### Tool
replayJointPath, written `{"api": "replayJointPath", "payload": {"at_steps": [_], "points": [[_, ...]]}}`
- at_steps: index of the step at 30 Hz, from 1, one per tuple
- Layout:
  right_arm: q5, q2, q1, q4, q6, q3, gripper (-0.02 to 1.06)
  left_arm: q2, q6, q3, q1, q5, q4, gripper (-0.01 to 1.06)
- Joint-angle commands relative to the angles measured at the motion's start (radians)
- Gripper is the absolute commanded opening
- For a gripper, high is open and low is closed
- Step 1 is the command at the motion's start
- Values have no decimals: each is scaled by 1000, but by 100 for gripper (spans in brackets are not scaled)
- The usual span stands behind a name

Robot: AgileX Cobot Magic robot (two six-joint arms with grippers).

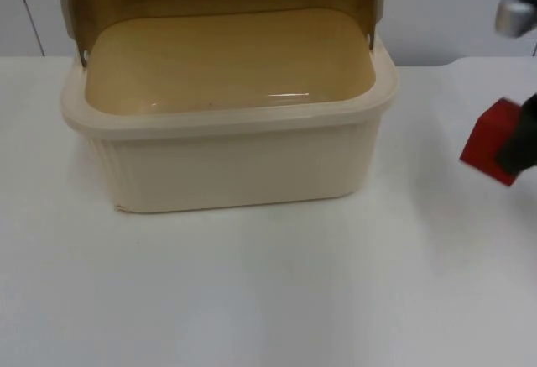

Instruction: Open the box lid with the left hand, place the block into the box with the right hand, then close the box lid with the left hand.

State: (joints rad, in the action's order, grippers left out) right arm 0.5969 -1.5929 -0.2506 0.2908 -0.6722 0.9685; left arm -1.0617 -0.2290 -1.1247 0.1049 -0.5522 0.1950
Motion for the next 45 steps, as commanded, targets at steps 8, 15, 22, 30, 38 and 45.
{"api": "replayJointPath", "payload": {"at_steps": [8,15,22,30,38,45], "points": [[161,301,-3,-141,153,6,0,3,5,1,-4,-1,-2,105],[198,519,-3,-48,184,6,0,3,5,1,-4,-1,-2,105],[181,557,-3,344,23,6,0,3,5,1,-4,-1,-2,105],[46,431,-156,464,-22,6,0,3,5,1,-4,6,1,105],[-357,213,-393,275,-16,6,0,3,5,1,-4,9,1,105],[-744,-12,-423,316,63,6,0,3,5,1,-4,9,1,105]]}}
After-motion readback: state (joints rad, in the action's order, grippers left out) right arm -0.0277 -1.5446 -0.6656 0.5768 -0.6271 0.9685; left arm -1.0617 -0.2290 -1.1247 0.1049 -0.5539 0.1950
